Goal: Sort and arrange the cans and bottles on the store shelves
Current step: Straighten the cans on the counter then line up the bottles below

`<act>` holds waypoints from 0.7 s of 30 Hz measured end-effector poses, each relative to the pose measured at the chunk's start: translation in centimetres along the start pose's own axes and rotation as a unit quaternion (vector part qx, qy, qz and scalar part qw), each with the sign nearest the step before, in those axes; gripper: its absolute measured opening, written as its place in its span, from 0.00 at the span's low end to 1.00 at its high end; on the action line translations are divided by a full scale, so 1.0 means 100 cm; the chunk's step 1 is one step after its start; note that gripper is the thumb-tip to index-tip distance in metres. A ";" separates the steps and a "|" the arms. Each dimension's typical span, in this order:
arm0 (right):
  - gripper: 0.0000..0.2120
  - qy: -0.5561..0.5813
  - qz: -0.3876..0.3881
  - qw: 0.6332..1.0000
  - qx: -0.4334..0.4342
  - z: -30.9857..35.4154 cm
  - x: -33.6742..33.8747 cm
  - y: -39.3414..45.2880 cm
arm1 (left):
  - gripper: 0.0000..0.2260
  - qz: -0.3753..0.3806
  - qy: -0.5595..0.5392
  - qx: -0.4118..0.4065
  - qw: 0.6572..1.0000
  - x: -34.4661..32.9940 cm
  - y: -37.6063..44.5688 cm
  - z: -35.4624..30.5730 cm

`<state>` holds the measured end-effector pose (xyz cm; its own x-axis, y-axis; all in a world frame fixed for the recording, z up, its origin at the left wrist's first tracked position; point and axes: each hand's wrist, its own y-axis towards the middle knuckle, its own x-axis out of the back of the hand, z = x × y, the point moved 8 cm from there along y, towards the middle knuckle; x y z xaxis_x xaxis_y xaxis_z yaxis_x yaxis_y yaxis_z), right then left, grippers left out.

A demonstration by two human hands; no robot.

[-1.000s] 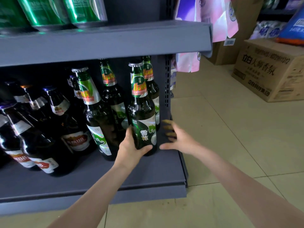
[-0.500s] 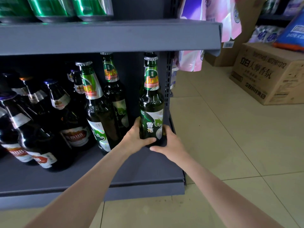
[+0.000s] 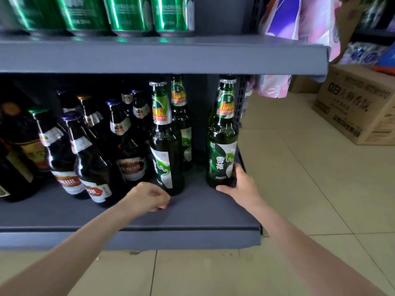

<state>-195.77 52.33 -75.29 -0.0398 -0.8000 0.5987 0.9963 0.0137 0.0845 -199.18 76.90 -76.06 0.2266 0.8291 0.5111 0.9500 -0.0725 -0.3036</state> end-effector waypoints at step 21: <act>0.39 0.016 0.050 0.999 -0.001 0.066 -0.079 -0.007 | 0.32 -0.271 0.013 -0.107 0.957 0.038 -0.021 -0.028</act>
<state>-196.62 62.59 -74.82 0.0631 -0.8132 0.5785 0.9954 0.0935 0.0229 -199.72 78.66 -71.19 -0.3086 0.7636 0.5672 0.9512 0.2499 0.1810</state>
